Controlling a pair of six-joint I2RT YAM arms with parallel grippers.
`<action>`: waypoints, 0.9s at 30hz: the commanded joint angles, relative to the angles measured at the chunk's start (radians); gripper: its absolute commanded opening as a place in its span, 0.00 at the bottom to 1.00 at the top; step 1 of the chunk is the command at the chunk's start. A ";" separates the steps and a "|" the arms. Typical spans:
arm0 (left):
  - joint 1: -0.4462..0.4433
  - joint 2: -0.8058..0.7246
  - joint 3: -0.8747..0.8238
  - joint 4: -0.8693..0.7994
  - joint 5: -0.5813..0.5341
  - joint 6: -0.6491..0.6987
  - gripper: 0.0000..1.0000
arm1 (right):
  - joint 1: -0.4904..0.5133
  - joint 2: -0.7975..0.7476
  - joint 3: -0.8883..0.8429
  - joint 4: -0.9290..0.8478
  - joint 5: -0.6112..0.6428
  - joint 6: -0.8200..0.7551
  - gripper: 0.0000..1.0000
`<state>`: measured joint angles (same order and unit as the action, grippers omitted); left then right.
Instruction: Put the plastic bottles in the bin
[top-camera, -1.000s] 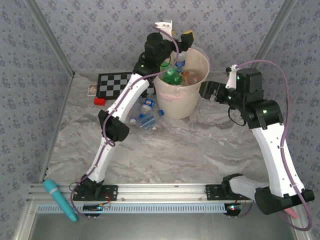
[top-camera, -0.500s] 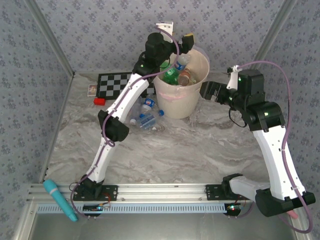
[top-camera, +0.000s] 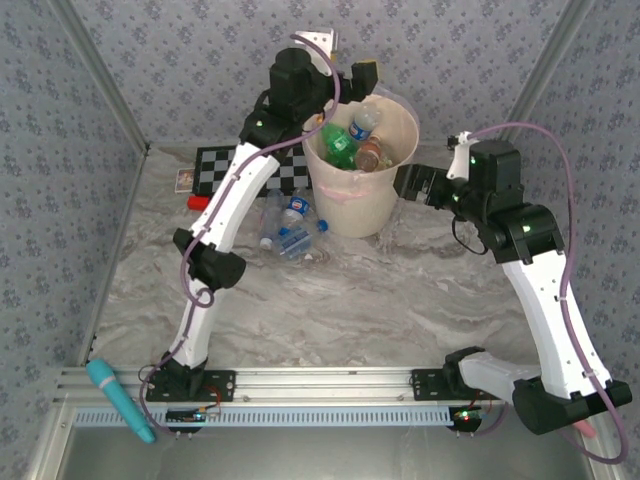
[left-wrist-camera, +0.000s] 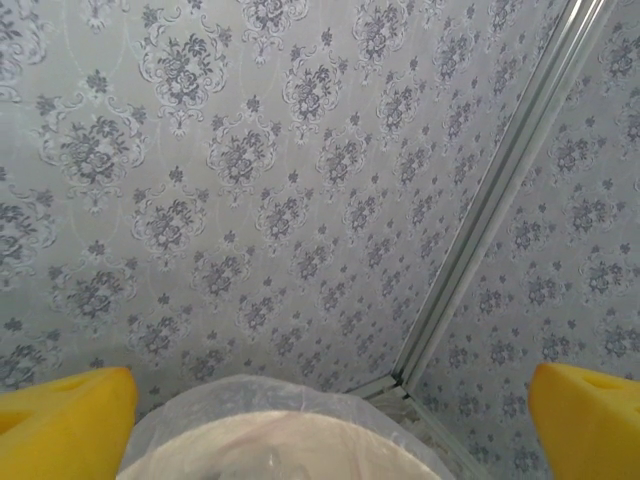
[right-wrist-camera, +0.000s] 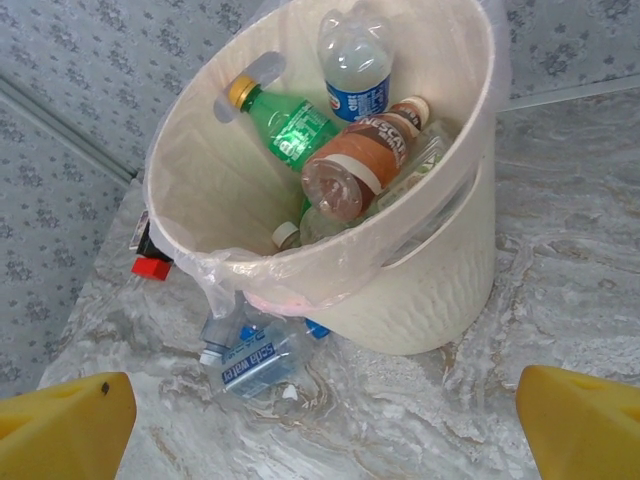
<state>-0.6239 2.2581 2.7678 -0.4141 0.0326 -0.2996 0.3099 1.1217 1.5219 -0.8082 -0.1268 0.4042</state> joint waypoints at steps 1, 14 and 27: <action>0.003 -0.081 0.022 -0.170 -0.026 0.019 1.00 | 0.024 0.003 -0.008 0.042 0.008 -0.002 0.99; 0.099 -0.639 -0.916 0.028 -0.114 -0.052 0.98 | 0.116 0.068 0.001 0.110 0.021 -0.034 1.00; 0.280 -0.899 -1.393 -0.083 -0.044 -0.135 0.93 | 0.181 0.130 0.042 0.125 0.038 -0.040 0.99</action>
<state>-0.3759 1.3602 1.4090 -0.4717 -0.0711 -0.3992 0.4786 1.2449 1.5269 -0.6983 -0.1081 0.3801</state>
